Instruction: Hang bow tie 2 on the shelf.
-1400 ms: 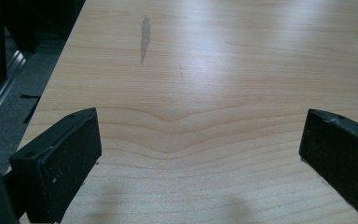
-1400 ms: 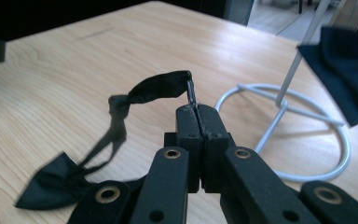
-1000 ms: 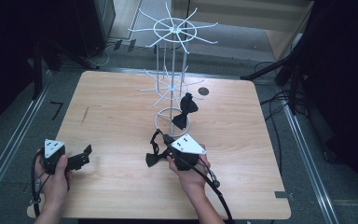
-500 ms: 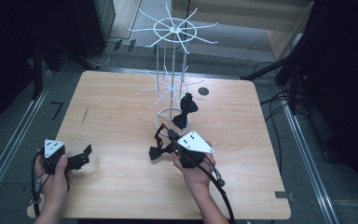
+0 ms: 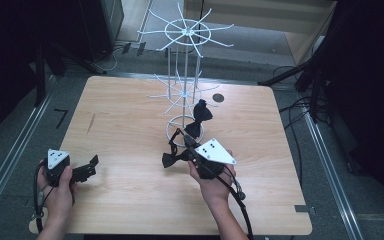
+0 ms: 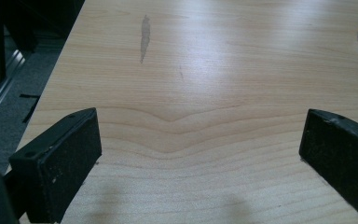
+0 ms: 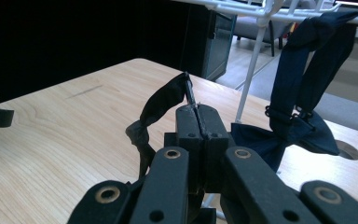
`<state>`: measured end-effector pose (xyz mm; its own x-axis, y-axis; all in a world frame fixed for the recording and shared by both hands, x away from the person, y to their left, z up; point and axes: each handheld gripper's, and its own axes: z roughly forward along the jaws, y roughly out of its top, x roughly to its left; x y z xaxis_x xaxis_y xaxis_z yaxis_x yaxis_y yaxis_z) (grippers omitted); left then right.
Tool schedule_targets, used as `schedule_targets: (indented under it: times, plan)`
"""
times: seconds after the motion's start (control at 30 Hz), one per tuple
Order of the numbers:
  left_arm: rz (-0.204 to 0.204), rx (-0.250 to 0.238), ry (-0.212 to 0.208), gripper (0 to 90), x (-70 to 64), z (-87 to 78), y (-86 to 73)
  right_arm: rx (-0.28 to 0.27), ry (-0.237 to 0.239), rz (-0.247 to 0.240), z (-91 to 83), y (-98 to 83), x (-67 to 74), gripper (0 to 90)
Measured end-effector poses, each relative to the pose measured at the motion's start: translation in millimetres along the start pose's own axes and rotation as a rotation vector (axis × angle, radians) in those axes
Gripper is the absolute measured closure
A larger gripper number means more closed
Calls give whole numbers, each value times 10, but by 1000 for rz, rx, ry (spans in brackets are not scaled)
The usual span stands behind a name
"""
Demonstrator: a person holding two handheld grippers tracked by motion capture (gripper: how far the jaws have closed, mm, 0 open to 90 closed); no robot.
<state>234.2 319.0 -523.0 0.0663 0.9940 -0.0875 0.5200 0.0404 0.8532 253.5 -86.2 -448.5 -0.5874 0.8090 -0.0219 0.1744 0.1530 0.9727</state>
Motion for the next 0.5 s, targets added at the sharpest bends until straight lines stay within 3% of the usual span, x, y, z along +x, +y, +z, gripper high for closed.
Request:
schedule_targets:
  times: [0.5]
  plan:
    - [3,-1,2,0,-1,0,0,-37,-21,-1,-113,115,-67,900]
